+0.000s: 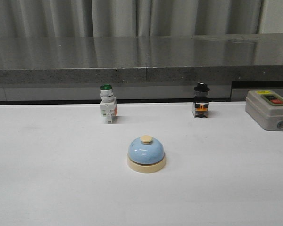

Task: Place and press bell with both arms

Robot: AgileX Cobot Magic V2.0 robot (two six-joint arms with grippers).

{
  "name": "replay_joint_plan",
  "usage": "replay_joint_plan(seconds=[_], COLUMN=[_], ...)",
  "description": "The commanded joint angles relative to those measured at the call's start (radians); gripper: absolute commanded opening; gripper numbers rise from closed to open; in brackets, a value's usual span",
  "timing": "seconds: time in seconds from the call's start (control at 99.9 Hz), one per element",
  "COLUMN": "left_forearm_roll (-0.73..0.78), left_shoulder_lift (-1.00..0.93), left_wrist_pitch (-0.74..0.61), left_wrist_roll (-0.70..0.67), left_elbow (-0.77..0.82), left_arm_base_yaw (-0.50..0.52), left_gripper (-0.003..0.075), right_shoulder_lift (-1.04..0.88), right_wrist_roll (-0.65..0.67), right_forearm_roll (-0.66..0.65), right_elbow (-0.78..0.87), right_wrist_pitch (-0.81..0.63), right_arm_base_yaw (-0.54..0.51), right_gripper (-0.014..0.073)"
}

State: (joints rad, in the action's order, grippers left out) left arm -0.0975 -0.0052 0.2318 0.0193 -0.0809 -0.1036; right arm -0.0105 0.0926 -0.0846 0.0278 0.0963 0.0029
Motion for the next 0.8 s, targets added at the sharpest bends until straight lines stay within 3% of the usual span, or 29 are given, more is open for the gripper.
replay_joint_plan(seconds=[0.0, 0.08, 0.13, 0.79], left_forearm_roll=[0.000, 0.000, 0.000, 0.000], left_shoulder_lift=[-0.024, -0.026, -0.036, -0.035], left_wrist_pitch=[-0.172, -0.263, -0.210, -0.244], left_wrist_roll=[-0.004, -0.004, -0.004, -0.004], left_elbow=[0.039, 0.109, 0.099, 0.104], left_arm_base_yaw=[0.001, 0.001, 0.001, 0.001], left_gripper=[-0.0019, -0.0019, -0.0019, -0.0019], right_shoulder_lift=[-0.009, -0.009, -0.009, -0.009], right_wrist_roll=[-0.002, -0.002, -0.002, -0.002], right_forearm_roll=[-0.012, -0.012, -0.012, -0.012], right_elbow=[-0.001, -0.001, -0.001, -0.001], right_wrist_pitch=[-0.078, -0.078, -0.078, -0.078], right_arm_base_yaw=[-0.004, -0.004, -0.004, -0.004], right_gripper=[-0.0068, -0.0068, -0.0068, -0.0068])
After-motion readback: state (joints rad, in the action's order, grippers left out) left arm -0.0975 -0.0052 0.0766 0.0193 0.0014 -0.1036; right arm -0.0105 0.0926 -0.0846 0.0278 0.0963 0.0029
